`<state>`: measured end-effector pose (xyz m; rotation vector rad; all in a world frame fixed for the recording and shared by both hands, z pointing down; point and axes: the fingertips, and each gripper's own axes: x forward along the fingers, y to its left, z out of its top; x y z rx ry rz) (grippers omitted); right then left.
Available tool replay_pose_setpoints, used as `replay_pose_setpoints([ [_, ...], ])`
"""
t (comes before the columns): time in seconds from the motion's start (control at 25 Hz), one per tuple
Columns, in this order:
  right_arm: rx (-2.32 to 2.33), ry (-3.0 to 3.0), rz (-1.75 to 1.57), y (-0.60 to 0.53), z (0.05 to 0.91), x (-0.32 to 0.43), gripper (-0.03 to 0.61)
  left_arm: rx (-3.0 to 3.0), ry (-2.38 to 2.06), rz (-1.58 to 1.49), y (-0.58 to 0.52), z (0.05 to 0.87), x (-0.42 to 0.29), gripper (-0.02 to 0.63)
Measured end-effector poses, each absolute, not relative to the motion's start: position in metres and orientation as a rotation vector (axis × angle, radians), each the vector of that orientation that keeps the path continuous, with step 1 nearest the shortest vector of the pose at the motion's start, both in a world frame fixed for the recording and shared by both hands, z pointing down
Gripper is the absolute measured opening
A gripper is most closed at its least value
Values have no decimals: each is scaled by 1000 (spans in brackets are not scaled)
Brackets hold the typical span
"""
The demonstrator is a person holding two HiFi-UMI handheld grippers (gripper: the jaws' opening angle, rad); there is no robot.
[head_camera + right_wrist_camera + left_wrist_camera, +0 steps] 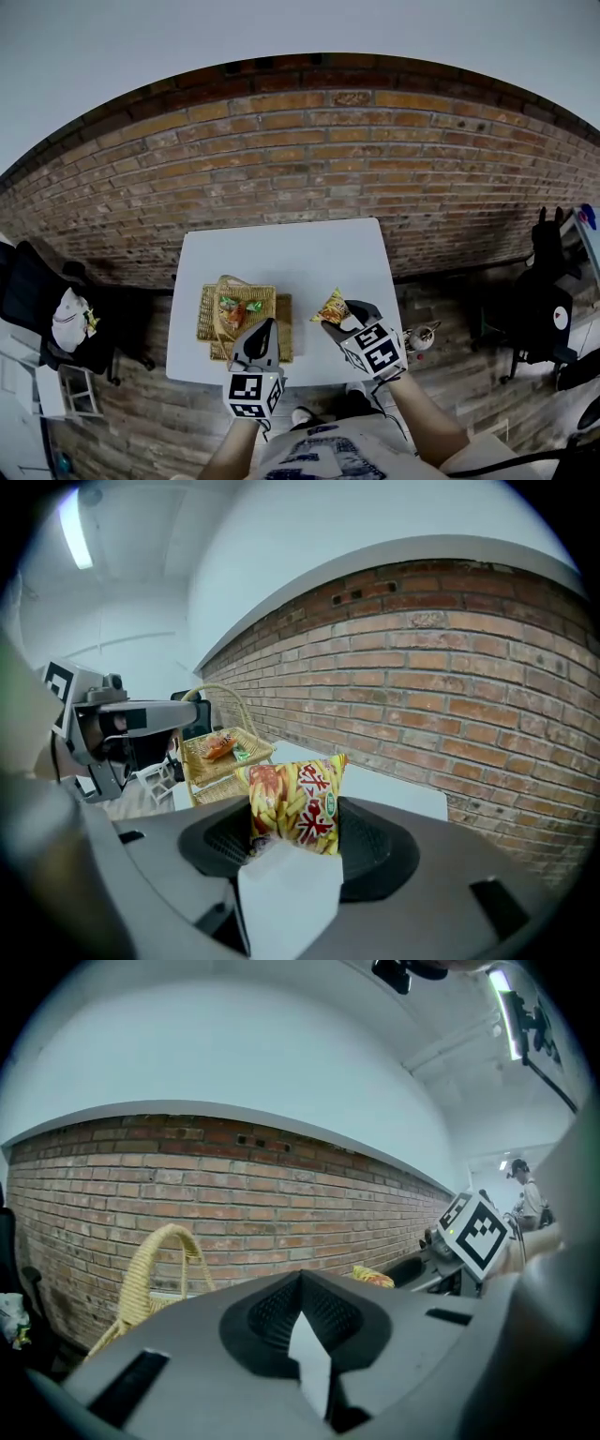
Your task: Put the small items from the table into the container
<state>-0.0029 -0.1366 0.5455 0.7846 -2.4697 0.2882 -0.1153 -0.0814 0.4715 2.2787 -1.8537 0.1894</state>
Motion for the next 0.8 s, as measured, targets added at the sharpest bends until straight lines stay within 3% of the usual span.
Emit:
replay_pose_setpoints([
  [0.8, 681, -2543, 183, -87, 519, -110, 267, 2219, -1989, 131, -22, 459, -213, 49],
])
